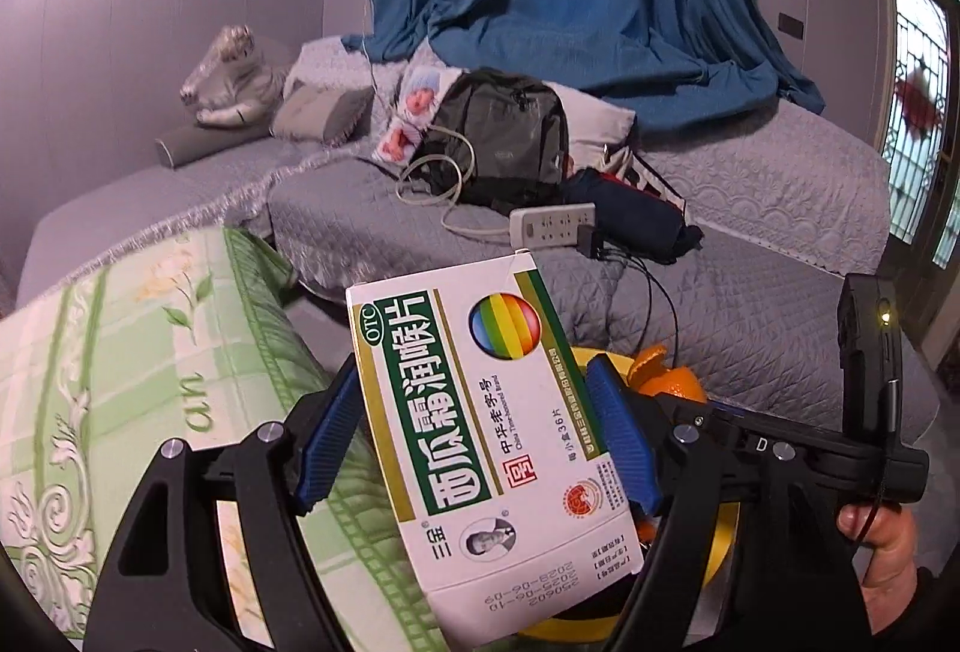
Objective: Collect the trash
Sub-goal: 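Carry the medicine box with the left gripper while the right carries the peel to the bin, then open both grippers over the bin to drop the box and peel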
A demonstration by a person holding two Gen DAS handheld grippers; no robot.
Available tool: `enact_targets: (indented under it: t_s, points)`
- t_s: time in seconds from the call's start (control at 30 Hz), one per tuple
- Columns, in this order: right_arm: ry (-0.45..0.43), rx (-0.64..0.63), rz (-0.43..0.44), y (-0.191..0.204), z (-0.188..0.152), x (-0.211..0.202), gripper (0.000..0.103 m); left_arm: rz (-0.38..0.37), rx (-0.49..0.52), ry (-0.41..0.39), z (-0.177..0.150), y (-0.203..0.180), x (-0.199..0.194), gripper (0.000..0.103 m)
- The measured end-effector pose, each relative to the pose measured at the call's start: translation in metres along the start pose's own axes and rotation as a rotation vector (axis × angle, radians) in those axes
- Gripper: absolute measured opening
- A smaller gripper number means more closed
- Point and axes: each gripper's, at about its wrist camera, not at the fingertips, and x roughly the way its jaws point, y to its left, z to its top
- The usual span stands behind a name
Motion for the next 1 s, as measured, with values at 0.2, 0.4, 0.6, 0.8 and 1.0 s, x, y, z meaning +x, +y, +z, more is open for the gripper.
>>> enact_targets:
  t_s: [0.2, 0.4, 0.6, 0.8, 1.0]
  points:
    - [0.001, 0.078, -0.088, -0.016, 0.001, 0.002, 0.063, -0.014, -0.093, 0.079, -0.007, 0.013, 0.024, 0.092]
    - [-0.035, 0.049, -0.151, -0.007, 0.0, -0.012, 0.074, 0.023, -0.132, 0.077, -0.015, 0.036, 0.015, 0.095]
    - [-0.105, -0.001, -0.274, 0.02, -0.003, -0.019, 0.095, 0.168, -0.092, -0.085, -0.019, 0.067, -0.042, 0.095]
    - [-0.161, -0.205, -0.272, 0.095, -0.024, -0.028, 0.095, 0.339, -0.145, -0.225, -0.029, 0.115, -0.13, 0.095]
    - [-0.288, -0.481, -0.118, 0.199, -0.069, -0.065, 0.095, 0.462, -0.116, -0.349, -0.044, 0.135, -0.223, 0.095]
